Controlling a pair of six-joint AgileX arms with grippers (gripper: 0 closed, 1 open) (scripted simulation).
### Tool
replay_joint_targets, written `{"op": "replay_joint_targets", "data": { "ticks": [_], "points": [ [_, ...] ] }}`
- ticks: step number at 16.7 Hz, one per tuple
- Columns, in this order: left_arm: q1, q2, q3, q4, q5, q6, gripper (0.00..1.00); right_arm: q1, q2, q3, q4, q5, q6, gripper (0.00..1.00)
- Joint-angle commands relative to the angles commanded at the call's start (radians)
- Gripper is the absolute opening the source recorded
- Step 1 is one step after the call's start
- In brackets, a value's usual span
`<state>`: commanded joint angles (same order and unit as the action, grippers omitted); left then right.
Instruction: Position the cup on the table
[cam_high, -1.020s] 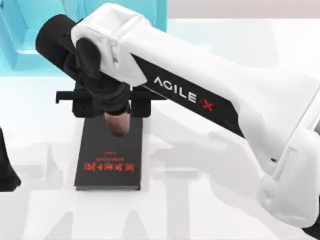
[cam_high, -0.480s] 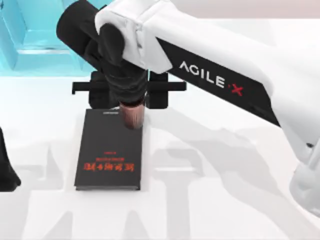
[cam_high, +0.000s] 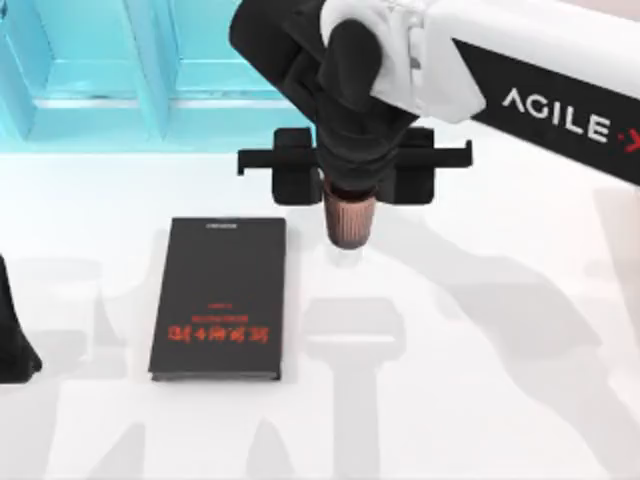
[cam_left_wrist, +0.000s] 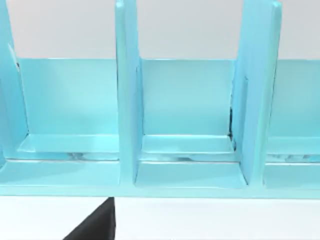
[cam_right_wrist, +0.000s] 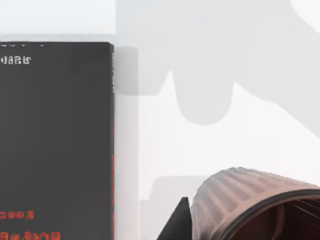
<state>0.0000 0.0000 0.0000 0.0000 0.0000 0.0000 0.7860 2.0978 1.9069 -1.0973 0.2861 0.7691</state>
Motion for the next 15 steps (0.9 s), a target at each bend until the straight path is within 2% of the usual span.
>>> {"op": "replay_joint_targets", "data": {
  "ticks": [3,9,15],
  "points": [
    [0.0,0.0,0.0,0.0,0.0,0.0,1.0,-0.016,-0.055,-0.077,0.026,-0.005,-0.019,0.0],
    [0.0,0.0,0.0,0.0,0.0,0.0,1.0,-0.012,-0.054,-0.084,0.03,-0.005,-0.019,0.0],
    [0.0,0.0,0.0,0.0,0.0,0.0,1.0,-0.035,-0.013,-0.179,0.176,-0.009,-0.036,0.0]
  ]
}}
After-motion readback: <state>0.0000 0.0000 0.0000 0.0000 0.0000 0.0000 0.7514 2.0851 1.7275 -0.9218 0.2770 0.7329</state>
